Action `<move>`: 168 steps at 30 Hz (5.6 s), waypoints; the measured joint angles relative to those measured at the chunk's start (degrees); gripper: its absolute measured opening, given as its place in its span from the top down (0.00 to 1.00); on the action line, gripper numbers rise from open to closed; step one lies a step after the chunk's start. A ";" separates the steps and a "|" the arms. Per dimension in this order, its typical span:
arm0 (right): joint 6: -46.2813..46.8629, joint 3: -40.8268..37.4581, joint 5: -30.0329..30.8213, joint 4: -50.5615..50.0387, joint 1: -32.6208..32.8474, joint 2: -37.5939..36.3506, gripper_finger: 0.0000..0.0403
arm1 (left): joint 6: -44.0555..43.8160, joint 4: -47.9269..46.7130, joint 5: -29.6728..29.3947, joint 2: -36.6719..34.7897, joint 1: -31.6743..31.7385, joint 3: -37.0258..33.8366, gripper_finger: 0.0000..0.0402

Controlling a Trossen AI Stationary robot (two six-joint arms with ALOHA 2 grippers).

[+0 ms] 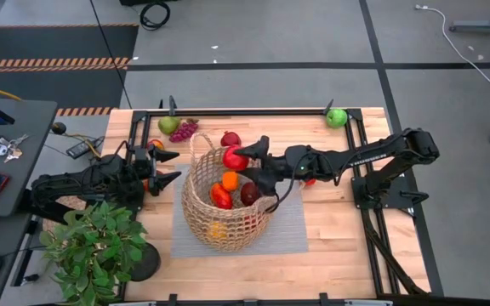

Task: Build produce basket
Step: Put the red apple into the brown woven basket

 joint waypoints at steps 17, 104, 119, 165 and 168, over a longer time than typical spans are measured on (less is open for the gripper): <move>-11.66 0.00 1.45 -0.12 0.92 0.00 0.13 | 0.01 0.01 0.00 -0.01 0.01 0.00 0.03; 65.40 43.01 -31.59 -53.11 -10.04 29.96 0.13 | 0.00 0.00 0.02 0.76 0.02 0.02 0.03; 62.25 42.97 -22.52 -50.56 -10.27 34.67 0.13 | -0.01 0.31 -0.02 1.51 0.01 -0.04 0.03; 66.28 42.98 -13.43 -66.29 -11.03 11.57 0.07 | -0.02 0.39 0.00 1.51 0.02 -0.02 0.03; 65.96 42.42 -8.03 -69.13 -12.64 9.19 0.08 | 0.00 0.39 0.00 1.51 0.02 -0.02 0.03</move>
